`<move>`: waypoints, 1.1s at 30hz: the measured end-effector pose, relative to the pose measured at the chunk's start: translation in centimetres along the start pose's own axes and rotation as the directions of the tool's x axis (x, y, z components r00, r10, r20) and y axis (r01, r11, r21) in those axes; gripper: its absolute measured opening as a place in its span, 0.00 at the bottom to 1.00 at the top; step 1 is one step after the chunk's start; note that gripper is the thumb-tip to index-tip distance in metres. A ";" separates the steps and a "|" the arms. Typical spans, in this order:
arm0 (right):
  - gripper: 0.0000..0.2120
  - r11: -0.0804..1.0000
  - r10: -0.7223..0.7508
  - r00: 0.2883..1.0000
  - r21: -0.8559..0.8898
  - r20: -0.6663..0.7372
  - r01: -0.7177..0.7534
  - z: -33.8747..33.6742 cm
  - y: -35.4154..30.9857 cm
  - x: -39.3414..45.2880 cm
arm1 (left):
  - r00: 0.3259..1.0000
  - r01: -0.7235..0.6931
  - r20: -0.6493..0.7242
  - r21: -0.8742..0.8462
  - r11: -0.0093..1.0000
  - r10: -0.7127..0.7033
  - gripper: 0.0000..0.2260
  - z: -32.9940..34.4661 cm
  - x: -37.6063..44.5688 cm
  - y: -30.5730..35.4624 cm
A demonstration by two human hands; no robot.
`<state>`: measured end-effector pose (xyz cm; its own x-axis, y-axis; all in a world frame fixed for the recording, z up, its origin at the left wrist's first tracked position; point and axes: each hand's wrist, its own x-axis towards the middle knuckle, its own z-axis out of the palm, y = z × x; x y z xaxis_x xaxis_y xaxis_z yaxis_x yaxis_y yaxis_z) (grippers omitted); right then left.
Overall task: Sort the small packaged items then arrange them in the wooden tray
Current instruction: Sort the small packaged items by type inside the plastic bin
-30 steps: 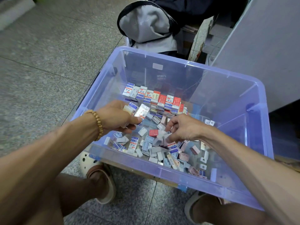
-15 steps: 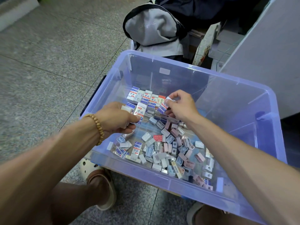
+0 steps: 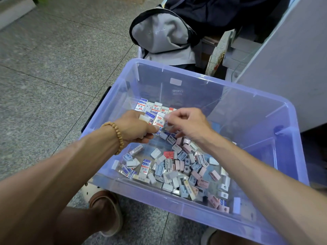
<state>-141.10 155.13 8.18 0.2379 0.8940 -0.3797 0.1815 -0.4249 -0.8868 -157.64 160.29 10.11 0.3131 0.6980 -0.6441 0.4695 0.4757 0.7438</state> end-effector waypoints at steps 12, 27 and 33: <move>0.09 0.983 0.060 0.964 -0.155 -0.259 -0.103 2.0 0.5 5.9 | 1.000 0.024 -0.003 -0.019 1.000 -0.024 0.05 -0.7 0.7 0.0; 0.06 0.634 -0.441 0.897 -0.716 -0.022 0.293 1.1 3.4 3.1 | 0.999 0.048 -0.020 -0.021 0.999 -0.048 0.09 -1.0 0.9 -0.6; 0.08 0.739 -0.412 0.906 -0.617 -0.100 0.268 0.5 2.8 2.7 | 1.000 -0.017 -0.003 0.104 0.994 0.018 0.05 -0.7 1.1 -0.3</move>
<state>-140.40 156.44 4.51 0.2359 0.9706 0.0480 0.7872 -0.1619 -0.5951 -158.01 161.33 9.29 0.3193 0.7075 -0.6304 0.5476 0.4052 0.7321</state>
